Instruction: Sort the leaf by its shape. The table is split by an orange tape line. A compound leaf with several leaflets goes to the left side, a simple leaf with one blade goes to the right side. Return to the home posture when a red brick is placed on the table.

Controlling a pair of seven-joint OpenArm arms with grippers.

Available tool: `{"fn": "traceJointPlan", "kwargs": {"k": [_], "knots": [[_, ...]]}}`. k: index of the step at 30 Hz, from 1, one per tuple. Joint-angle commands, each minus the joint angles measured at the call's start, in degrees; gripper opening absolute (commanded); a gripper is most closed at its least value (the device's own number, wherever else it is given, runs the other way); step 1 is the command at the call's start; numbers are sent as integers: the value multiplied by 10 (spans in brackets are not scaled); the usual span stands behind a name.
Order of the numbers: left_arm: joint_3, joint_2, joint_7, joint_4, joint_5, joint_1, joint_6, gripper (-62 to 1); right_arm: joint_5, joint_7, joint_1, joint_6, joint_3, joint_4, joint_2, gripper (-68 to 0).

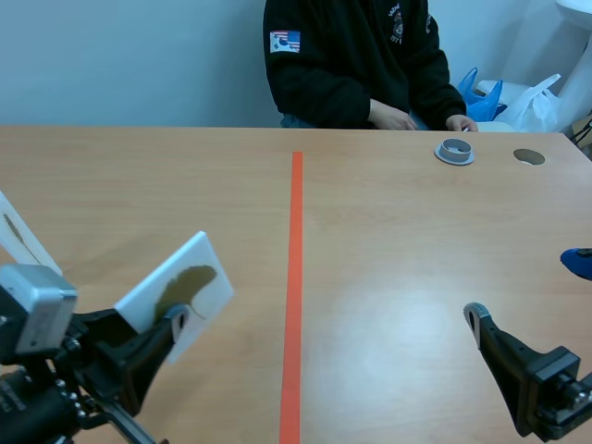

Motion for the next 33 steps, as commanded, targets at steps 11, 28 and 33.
{"fn": "traceJointPlan", "kwargs": {"k": [11, 28, 33], "knots": [[-132, 8, 15, -21, -56, -4, 10, -577, 6, 11, 8, -2, 9, 0, 6, 4], [-154, 20, 4, -197, -102, -89, 46, -577, 6, 11, 8, -2, 9, 0, 6, 4], [-154, 21, -5, -232, -102, -96, 46, -577, 6, 11, 8, -2, 9, 0, 6, 4]]}}
